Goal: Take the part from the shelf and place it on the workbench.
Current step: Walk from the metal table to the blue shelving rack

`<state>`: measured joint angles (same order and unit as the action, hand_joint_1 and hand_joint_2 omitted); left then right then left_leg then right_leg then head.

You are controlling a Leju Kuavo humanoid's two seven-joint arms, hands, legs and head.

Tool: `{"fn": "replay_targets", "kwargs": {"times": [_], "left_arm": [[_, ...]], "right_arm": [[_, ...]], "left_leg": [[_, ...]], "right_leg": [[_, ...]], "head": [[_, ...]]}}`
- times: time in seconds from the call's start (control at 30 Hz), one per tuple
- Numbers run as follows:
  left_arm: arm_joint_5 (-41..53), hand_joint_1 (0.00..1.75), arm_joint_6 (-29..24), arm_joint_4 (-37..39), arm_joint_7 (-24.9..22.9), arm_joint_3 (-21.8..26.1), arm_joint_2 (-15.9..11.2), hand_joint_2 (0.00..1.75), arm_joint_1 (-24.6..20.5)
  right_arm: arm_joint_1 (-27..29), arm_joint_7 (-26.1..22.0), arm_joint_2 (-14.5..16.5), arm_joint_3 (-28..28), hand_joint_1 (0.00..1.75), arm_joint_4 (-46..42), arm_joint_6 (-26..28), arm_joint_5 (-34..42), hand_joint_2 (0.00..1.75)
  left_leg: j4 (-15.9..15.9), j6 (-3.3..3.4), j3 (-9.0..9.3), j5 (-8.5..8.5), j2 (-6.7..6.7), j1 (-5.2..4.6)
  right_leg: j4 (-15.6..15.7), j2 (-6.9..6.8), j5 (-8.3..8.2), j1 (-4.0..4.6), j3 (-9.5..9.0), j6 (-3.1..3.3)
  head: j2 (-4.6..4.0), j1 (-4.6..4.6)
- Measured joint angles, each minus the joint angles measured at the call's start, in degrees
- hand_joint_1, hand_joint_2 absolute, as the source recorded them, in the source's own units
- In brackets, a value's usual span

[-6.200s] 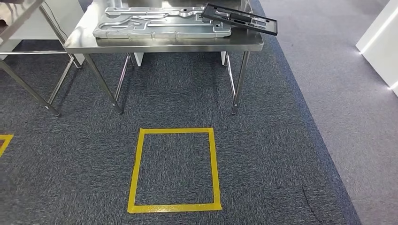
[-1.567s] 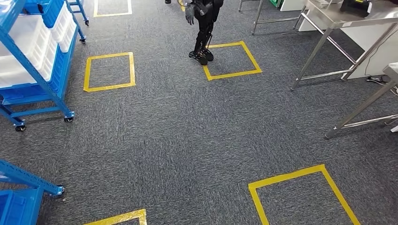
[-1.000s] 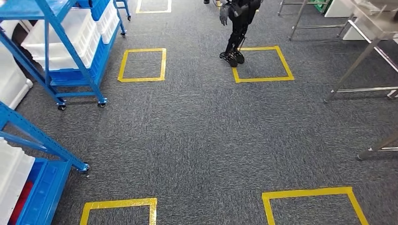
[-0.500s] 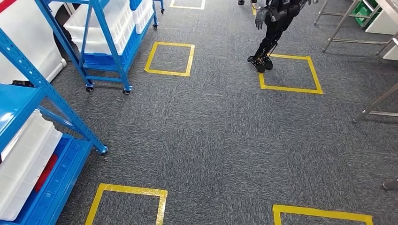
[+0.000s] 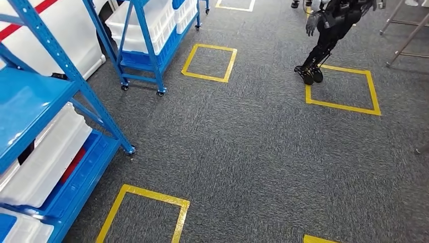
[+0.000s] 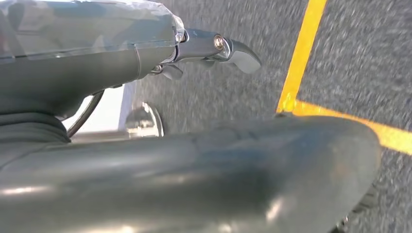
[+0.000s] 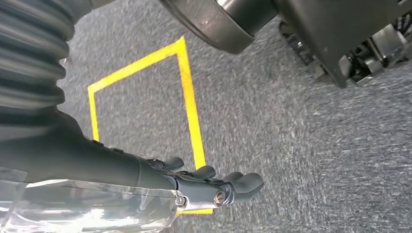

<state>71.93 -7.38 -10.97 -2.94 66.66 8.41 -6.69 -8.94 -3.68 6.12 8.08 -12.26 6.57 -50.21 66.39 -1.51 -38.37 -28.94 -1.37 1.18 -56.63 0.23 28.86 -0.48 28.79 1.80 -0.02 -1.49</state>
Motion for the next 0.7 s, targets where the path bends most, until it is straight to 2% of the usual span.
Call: {"fn": "replay_targets", "kwargs": {"times": [0.03,0.07,0.1,0.13,0.17,0.2,0.23,0.27,0.3,0.37,0.43,0.47,0.5,0.53,0.57,0.6,0.63,0.67,0.7], "left_arm": [[-0.04,0.0,-0.01,0.0,0.01,0.06,0.01,0.0,-0.04],[-0.08,0.0,-0.01,0.0,0.01,0.11,0.02,0.0,-0.01],[-0.16,0.0,-0.02,0.0,0.01,0.18,0.01,0.0,0.06],[-0.25,0.0,-0.07,0.0,0.01,0.3,0.0,0.0,0.14],[-0.32,0.0,-0.16,0.0,0.01,0.42,-0.03,0.0,0.18],[-0.39,0.0,-0.27,0.0,0.01,0.52,-0.05,0.0,0.16],[-0.46,0.0,-0.39,0.0,0.01,0.6,-0.08,0.0,0.07],[-0.57,0.0,-0.49,0.0,0.01,0.63,-0.09,0.0,-0.04],[-0.69,0.0,-0.55,0.0,0.01,0.67,-0.09,0.0,-0.13],[-0.91,0.0,-0.7,0.0,0.01,0.85,-0.08,0.0,-0.1],[-1.01,0.0,-0.91,0.0,0.02,1.1,-0.05,0.0,0.01],[-1.06,0.0,-0.99,0.0,0.03,1.21,-0.04,0.0,-0.07],[-1.13,0.0,-1.04,0.0,0.04,1.32,-0.04,0.0,-0.18],[-1.25,0.0,-1.05,0.0,0.05,1.44,-0.03,0.0,-0.29],[-1.37,0.0,-1.06,0.0,0.05,1.58,-0.03,0.0,-0.36],[-1.49,0.0,-1.08,0.0,0.05,1.73,-0.03,0.0,-0.35],[-1.6,0.0,-1.1,0.0,0.05,1.87,0.0,0.0,-0.32],[-1.7,0.0,-1.18,0.0,0.05,1.98,0.04,0.0,-0.31],[-1.78,0.0,-1.27,0.0,0.06,2.06,0.09,0.0,-0.3]], "right_arm": [[0.06,0.0,-0.03,-0.02,0.0,0.0,0.0,0.0,1.75],[0.1,0.01,-0.04,-0.03,0.0,0.0,-0.02,-0.01,1.75],[0.13,0.01,-0.04,-0.04,0.0,0.0,-0.04,-0.02,1.75],[0.15,0.01,-0.04,-0.04,0.0,0.0,-0.08,-0.06,1.75],[0.14,0.01,-0.04,-0.04,0.0,0.0,-0.11,-0.12,1.75],[0.13,0.01,-0.04,-0.05,0.0,0.0,-0.17,-0.2,1.75],[0.12,0.02,-0.05,-0.05,0.0,0.0,-0.24,-0.27,1.75],[0.12,0.02,-0.06,-0.06,0.0,0.0,-0.33,-0.34,1.75],[0.12,0.04,-0.07,-0.06,0.0,0.0,-0.47,-0.4,1.75],[-0.04,0.07,-0.08,-0.07,0.0,-0.01,-0.65,-0.48,1.75],[-0.17,0.04,-0.09,-0.1,0.0,-0.03,-0.69,-0.5,1.75],[-0.22,0.01,-0.1,-0.15,0.0,-0.03,-0.69,-0.5,1.75],[-0.3,-0.03,-0.11,-0.21,0.0,-0.04,-0.68,-0.5,1.75],[-0.48,-0.07,-0.12,-0.28,0.0,-0.05,-0.68,-0.5,1.75],[-0.68,-0.08,-0.13,-0.34,0.0,-0.05,-0.69,-0.5,1.75],[-0.83,-0.08,-0.13,-0.4,0.0,-0.07,-0.69,-0.5,1.75],[-0.89,-0.07,-0.13,-0.44,0.0,-0.08,-0.72,-0.55,1.75],[-0.82,-0.05,-0.13,-0.46,0.0,-0.08,-0.78,-0.62,1.75],[-0.64,-0.03,-0.14,-0.48,0.0,-0.08,-0.85,-0.72,1.75]], "left_leg": [[4.02,-0.05,-1.76,-1.76,0.44,0.03],[7.05,-0.11,-2.99,-2.75,0.6,0.04],[8.21,-0.13,-3.28,-2.75,0.72,0.04],[7.02,-0.08,-2.41,-1.72,0.92,0.03],[3.67,0.09,-0.45,0.06,1.38,-0.01],[-0.49,0.34,1.87,1.54,2.41,-0.14],[-4.18,0.69,3.86,2.55,3.42,-0.41],[-6.56,1.04,5.1,3.0,4.23,-0.66],[-7.55,1.33,5.52,2.9,4.61,-0.9],[-7.9,1.88,5.44,3.1,3.74,-0.96],[-8.48,2.51,5.49,3.5,2.81,-0.71],[-8.74,2.78,5.51,3.71,2.4,-0.55],[-8.81,2.93,5.41,3.81,2.0,-0.54],[-8.8,3.0,5.3,3.88,1.54,-0.54],[-8.79,3.0,5.25,3.92,1.01,-0.55],[-8.76,2.94,5.26,3.97,0.41,-0.53],[-8.7,2.84,5.3,4.01,-0.28,-0.48],[-8.6,2.69,5.33,4.05,-1.03,-0.4],[-8.49,2.47,5.25,4.08,-1.77,-0.3]], "right_leg": [[-0.04,-0.8,0.02,0.24,0.06,0.17],[-0.09,-1.56,0.06,0.47,0.09,0.26],[-0.16,-2.28,0.13,0.66,0.1,0.32],[-0.27,-2.95,0.23,0.81,0.07,0.35],[-0.39,-3.58,0.37,0.91,-0.01,0.33],[-0.52,-4.15,0.56,1.0,-0.11,0.23],[-0.74,-4.68,0.79,1.15,-0.14,0.03],[-0.88,-5.18,0.95,1.28,-0.14,-0.2],[-0.98,-5.63,1.07,1.37,-0.12,-0.43],[-1.01,-6.28,1.21,1.37,-0.13,-0.94],[-2.49,-4.3,2.5,1.11,0.36,-1.63],[-4.73,-2.81,3.97,0.9,1.33,-1.96],[-8.08,-1.48,5.82,0.68,2.82,-2.2],[-11.98,-0.91,7.61,0.51,4.56,-2.37],[-15.27,-0.74,8.73,0.34,5.97,-2.54],[-16.9,-0.68,8.75,0.16,6.58,-2.68],[-16.32,-0.59,7.61,-0.04,6.2,-2.81],[-13.53,-0.32,5.53,-0.3,4.84,-2.91],[-9.6,0.53,3.38,-0.6,3.08,-3.01]], "head": [[0.0,0.0],[0.0,0.0],[0.0,0.0],[0.0,0.0],[0.0,0.0],[0.0,0.0],[0.0,0.0],[0.0,0.01],[0.0,0.02],[0.0,0.02],[0.0,0.02],[0.0,0.02],[0.0,0.02],[0.0,0.02],[0.0,0.02],[0.0,0.02],[0.0,0.02],[0.0,0.02],[0.0,0.02]]}}
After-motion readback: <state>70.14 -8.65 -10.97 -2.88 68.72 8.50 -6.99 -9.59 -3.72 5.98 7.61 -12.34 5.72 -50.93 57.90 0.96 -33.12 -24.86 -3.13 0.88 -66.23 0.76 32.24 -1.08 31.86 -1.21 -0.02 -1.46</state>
